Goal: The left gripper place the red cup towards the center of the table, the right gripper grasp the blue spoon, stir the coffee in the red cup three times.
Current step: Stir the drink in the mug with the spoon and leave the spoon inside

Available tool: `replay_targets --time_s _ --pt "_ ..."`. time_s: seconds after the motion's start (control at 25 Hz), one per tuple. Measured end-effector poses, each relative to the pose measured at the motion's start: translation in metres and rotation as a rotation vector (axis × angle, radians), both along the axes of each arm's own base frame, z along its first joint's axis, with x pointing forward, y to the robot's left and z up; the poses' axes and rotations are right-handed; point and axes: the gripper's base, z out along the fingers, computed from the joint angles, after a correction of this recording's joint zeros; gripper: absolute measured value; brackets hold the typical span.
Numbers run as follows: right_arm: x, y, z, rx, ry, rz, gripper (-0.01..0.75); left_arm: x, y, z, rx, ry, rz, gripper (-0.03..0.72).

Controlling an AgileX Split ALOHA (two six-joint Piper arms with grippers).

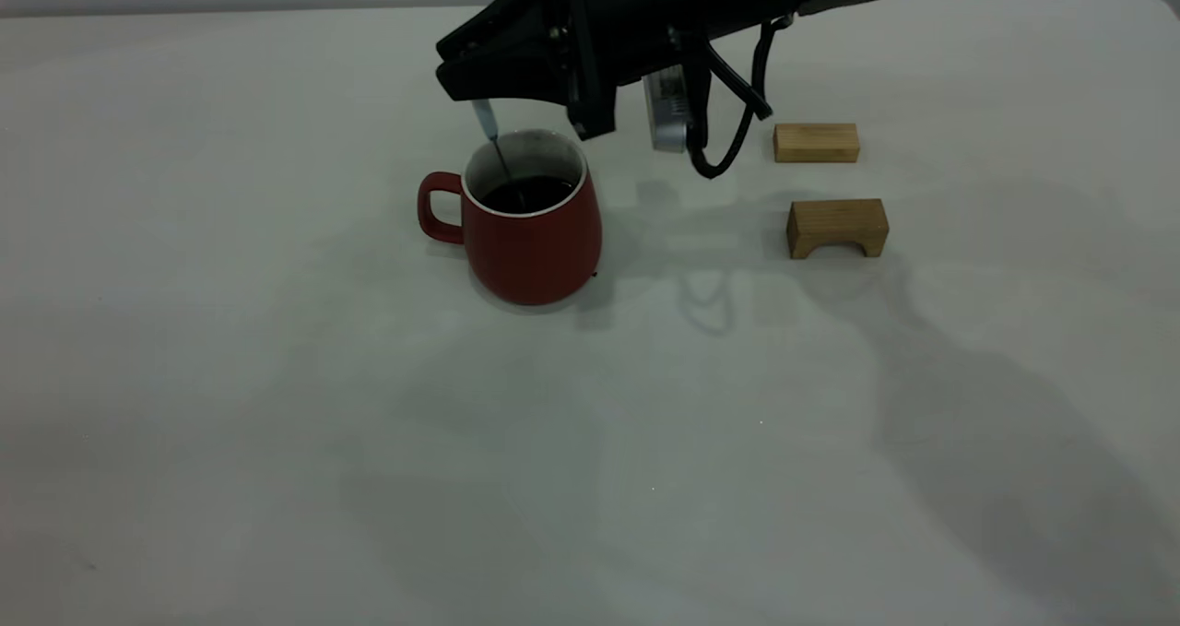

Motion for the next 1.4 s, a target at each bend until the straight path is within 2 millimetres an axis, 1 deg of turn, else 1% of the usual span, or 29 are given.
replay_targets --time_s 0.08,0.16,0.24,0.32,0.4,0.52,0.64,0.72,0.84,0.96,1.04,1.12,1.24,1.32,1.4 --pt "0.002 -0.006 -0.002 -0.021 -0.017 0.013 0.153 0.0 0.0 0.0 0.0 0.0 0.0 0.243" --pt "0.004 -0.016 -0.004 -0.043 0.045 0.0 0.153 0.0 0.0 0.0 0.0 0.0 0.0 0.243" --pt "0.005 -0.022 -0.005 -0.053 0.156 -0.029 0.153 0.0 0.0 0.0 0.0 0.0 0.0 0.243" --pt "0.003 -0.022 -0.005 -0.057 0.244 -0.046 0.153 0.0 0.0 0.0 0.0 0.0 0.0 0.243" --pt "0.0 -0.016 -0.005 -0.053 0.297 -0.05 0.153 0.0 0.0 0.0 0.0 0.0 0.0 0.243" --pt "-0.007 0.0 -0.004 -0.035 0.276 -0.027 0.153 0.0 0.0 0.0 0.0 0.0 0.0 0.243" --pt "-0.01 0.012 -0.002 -0.011 0.146 0.01 0.153 0.0 0.0 0.0 0.0 0.0 0.0 0.243" --pt "-0.01 0.013 -0.001 -0.011 0.033 0.039 0.153 0.0 0.0 0.0 0.0 0.0 0.0 0.243" --pt "-0.004 0.004 -0.002 -0.025 -0.056 0.055 0.153 0.0 0.0 0.0 0.0 0.0 0.0 0.243" --pt "0.0 -0.01 -0.004 -0.055 -0.023 0.051 0.153 0.0 0.0 0.0 0.0 0.0 0.0 0.243" --pt "0.0 -0.016 -0.005 -0.063 0.057 0.045 0.153 0.0 0.0 0.0 0.0 0.0 0.0 0.243" --pt "-0.001 -0.018 -0.005 -0.066 0.152 0.024 0.153 0.0 0.0 0.0 0.0 0.0 0.0 0.243" --pt "-0.005 -0.012 -0.005 -0.064 0.254 0.007 0.155 0.0 0.0 0.0 0.0 0.0 0.0 0.243" --pt "-0.009 -0.004 -0.005 -0.06 0.251 0.018 0.155 0.0 0.0 0.0 0.0 0.0 0.0 0.243" --pt "-0.013 0.005 -0.004 -0.05 0.193 0.048 0.155 0.0 0.0 0.0 0.0 0.0 0.0 0.243"
